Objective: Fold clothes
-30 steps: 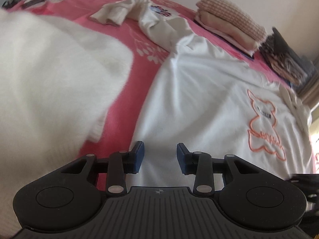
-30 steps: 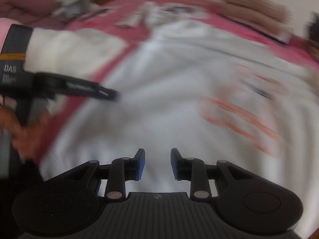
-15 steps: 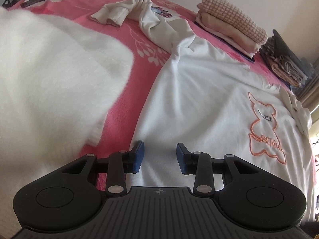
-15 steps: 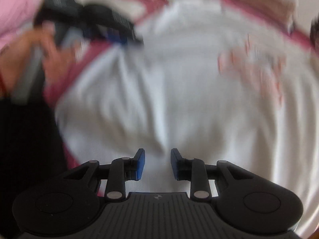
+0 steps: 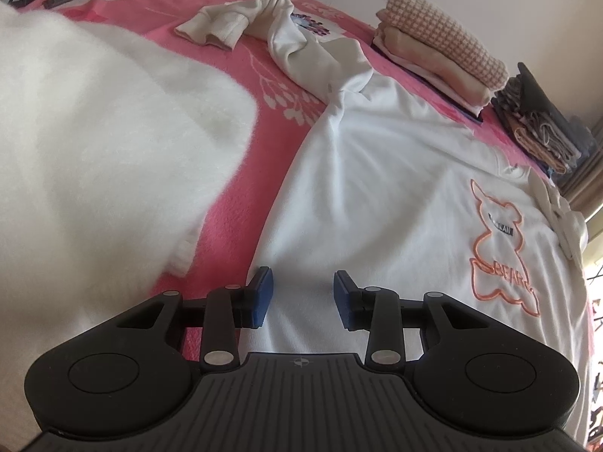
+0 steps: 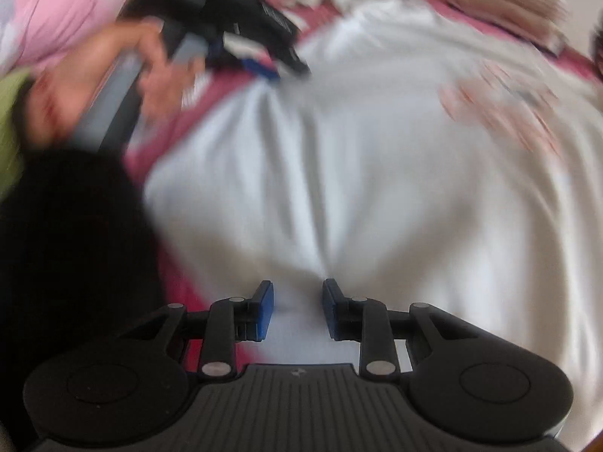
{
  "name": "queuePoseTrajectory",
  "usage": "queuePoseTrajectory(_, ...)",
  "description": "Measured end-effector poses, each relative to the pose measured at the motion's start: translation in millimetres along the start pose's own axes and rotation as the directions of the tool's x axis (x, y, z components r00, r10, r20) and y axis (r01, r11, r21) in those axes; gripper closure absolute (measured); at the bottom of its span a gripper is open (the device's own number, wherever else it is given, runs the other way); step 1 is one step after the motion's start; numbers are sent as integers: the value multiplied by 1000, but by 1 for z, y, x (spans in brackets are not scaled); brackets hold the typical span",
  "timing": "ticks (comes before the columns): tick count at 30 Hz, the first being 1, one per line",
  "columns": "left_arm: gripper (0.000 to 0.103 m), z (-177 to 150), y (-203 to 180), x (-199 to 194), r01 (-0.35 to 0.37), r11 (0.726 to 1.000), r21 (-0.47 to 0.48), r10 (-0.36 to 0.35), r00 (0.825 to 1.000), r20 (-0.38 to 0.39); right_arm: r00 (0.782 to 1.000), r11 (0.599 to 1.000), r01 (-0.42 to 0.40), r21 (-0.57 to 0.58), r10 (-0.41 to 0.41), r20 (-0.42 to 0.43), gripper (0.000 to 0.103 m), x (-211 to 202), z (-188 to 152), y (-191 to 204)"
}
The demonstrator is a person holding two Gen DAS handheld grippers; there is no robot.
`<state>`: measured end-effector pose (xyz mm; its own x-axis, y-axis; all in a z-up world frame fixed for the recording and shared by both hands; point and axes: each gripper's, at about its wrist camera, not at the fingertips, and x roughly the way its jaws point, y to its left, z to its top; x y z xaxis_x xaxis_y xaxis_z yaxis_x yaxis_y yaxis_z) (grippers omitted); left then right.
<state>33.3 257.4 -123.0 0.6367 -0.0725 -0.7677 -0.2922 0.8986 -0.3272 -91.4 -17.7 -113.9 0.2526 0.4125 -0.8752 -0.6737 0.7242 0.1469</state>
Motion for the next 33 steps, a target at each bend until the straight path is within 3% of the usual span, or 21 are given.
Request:
queuePoseTrajectory(3, 66, -4, -16, -7, -121, 989, 88, 116, 991, 63, 999, 998, 50, 45, -49, -9, 73, -19, 0, -9)
queuePoseTrajectory(5, 65, -7, -29, -14, -225, 961, 158, 204, 969, 137, 992, 992, 104, 78, -109, 60, 73, -23, 22, -21)
queuePoseTrajectory(6, 65, -8, -30, -16, -221, 961, 168, 197, 969, 149, 984, 986, 132, 97, -142, 104, 73, -24, 37, -28)
queuePoseTrajectory(9, 65, -8, -33, -24, -168, 969, 178, 139, 976, 165, 964, 961, 201, 188, -229, 138, 73, -5, 68, -55)
queuePoseTrajectory(12, 63, -10, -36, -26, -53, 980, 194, 29, 992, 127, 951, 933, 294, 207, -306, 32, 73, 12, 47, -63)
queuePoseTrajectory(15, 63, -9, -37, -19, 87, 982, 169, -97, 994, 50, 962, 931, 264, 252, -272, -3, 73, -13, 1, -50)
queuePoseTrajectory(18, 63, -8, -43, -7, 142, 978, 155, -143, 990, -4, 975, 924, 222, 312, -199, -103, 73, -36, -27, -40)
queuePoseTrajectory(22, 63, -14, -51, 0, 188, 967, 169, -180, 982, -59, 962, 909, 269, 319, -270, -41, 74, -59, -6, -53)
queuePoseTrajectory(24, 63, -19, -55, 0, 189, 963, 194, -178, 981, -72, 937, 881, 312, 356, -346, 35, 74, -57, 22, -76)
queuePoseTrajectory(26, 63, -23, -58, -1, 187, 959, 215, -173, 981, -84, 917, 844, 336, 417, -394, 59, 74, -39, 42, -105)
queuePoseTrajectory(33, 62, -21, -54, 3, 195, 961, 196, -180, 979, -92, 930, 846, 357, 397, -363, -63, 73, -21, -7, -77)
